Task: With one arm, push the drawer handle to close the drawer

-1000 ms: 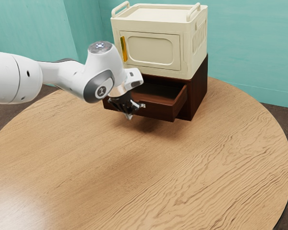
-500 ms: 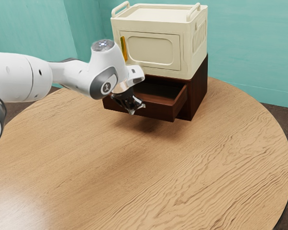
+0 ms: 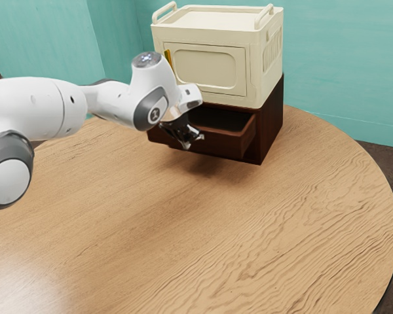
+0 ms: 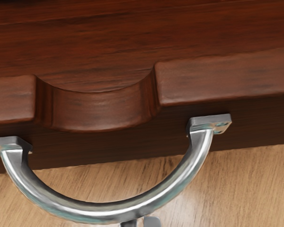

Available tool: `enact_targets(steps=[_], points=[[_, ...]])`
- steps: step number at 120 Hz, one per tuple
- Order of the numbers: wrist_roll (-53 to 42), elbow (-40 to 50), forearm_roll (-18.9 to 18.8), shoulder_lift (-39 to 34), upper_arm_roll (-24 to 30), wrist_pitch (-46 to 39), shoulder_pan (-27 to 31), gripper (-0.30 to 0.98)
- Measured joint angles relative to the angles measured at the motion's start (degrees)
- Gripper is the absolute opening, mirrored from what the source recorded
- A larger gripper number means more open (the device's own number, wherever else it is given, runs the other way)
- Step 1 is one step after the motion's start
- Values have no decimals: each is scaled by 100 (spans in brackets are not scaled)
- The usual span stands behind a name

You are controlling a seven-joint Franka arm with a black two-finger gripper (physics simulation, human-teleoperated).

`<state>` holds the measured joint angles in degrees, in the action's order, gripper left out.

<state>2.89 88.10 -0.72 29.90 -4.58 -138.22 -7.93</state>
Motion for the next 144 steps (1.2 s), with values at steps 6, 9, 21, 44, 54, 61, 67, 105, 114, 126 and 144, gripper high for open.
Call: enact_targets(steps=[6,9,21,44,54,61,67,105,114,126,144], points=[[-44,-124,9,72,1,3,7,-9],[-65,-200,11,124,1,5,13,-9],[-148,-415,39,299,22,11,90,-10],[-310,-880,75,586,100,19,207,-10],[-375,-1102,75,739,184,20,270,-10],[-418,-1241,76,832,227,21,299,-10],[-452,-1371,75,913,277,22,343,-10],[-640,-1962,67,1303,380,23,461,-10],[-674,-2075,57,1375,432,24,493,-10],[-714,-2215,41,1456,462,22,501,-10],[-770,-2413,26,1543,476,-2,503,-10]])
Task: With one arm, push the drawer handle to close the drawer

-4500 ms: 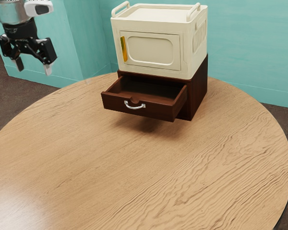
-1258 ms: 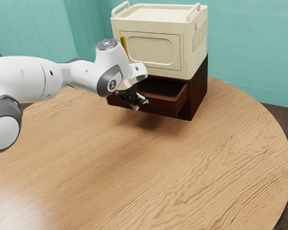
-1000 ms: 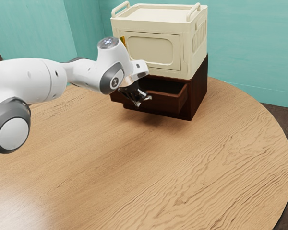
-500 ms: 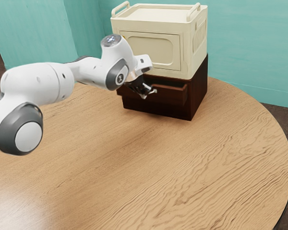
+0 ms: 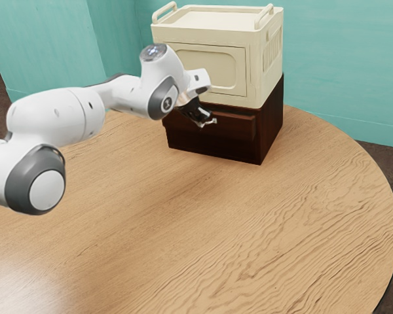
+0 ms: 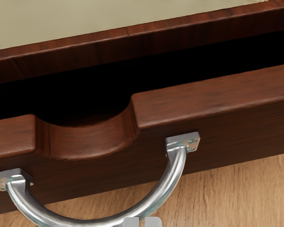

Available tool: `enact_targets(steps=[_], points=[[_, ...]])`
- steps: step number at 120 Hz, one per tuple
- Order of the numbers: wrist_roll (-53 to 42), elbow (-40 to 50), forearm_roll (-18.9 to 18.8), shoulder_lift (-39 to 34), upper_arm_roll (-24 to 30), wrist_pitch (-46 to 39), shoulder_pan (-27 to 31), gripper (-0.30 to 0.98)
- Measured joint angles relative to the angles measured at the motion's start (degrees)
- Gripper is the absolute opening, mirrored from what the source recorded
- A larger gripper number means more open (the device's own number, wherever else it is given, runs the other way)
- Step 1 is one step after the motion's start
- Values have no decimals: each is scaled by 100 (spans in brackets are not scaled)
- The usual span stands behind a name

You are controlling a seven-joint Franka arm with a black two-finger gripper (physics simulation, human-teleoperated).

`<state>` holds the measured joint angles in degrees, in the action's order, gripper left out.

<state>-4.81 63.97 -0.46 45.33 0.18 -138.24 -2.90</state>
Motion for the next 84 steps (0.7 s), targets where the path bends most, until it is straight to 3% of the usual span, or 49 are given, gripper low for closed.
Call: enact_targets(steps=[84], points=[[-272,-840,-3,621,425,-104,330,-10]])
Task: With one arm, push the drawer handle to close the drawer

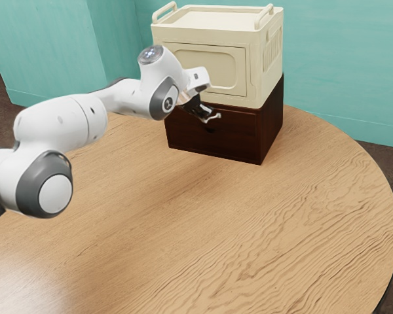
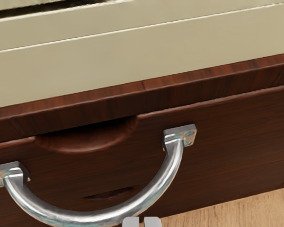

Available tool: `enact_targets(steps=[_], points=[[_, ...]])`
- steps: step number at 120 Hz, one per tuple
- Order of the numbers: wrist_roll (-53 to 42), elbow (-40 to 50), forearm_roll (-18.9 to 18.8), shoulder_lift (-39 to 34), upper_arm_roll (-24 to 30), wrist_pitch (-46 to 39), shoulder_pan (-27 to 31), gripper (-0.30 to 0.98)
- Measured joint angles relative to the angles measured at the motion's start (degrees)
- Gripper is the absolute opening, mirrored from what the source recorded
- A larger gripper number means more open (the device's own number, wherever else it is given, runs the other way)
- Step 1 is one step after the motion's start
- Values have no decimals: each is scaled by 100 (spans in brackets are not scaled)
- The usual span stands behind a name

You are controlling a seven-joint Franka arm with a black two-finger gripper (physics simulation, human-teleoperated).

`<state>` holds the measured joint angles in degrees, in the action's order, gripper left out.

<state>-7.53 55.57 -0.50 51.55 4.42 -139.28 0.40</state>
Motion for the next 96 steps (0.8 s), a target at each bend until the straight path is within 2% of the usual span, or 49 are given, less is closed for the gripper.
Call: enact_targets(steps=[16,20,32,40,49,55,61,77,96], points=[[-60,-68,1,32,68,-26,20,-10],[-69,413,87,-236,19,-57,-14,-10],[-66,3068,691,-1944,-527,-412,-456,-10],[10,5078,915,-3743,-610,-493,-544,-9],[126,6061,1051,-5231,-647,94,-561,7],[286,6340,1100,-5879,-631,570,-534,18],[452,6469,1131,-6226,-620,1035,-552,28],[837,6569,996,-6611,-616,1926,-558,47],[1199,6524,694,-6747,-595,2621,-584,58]])
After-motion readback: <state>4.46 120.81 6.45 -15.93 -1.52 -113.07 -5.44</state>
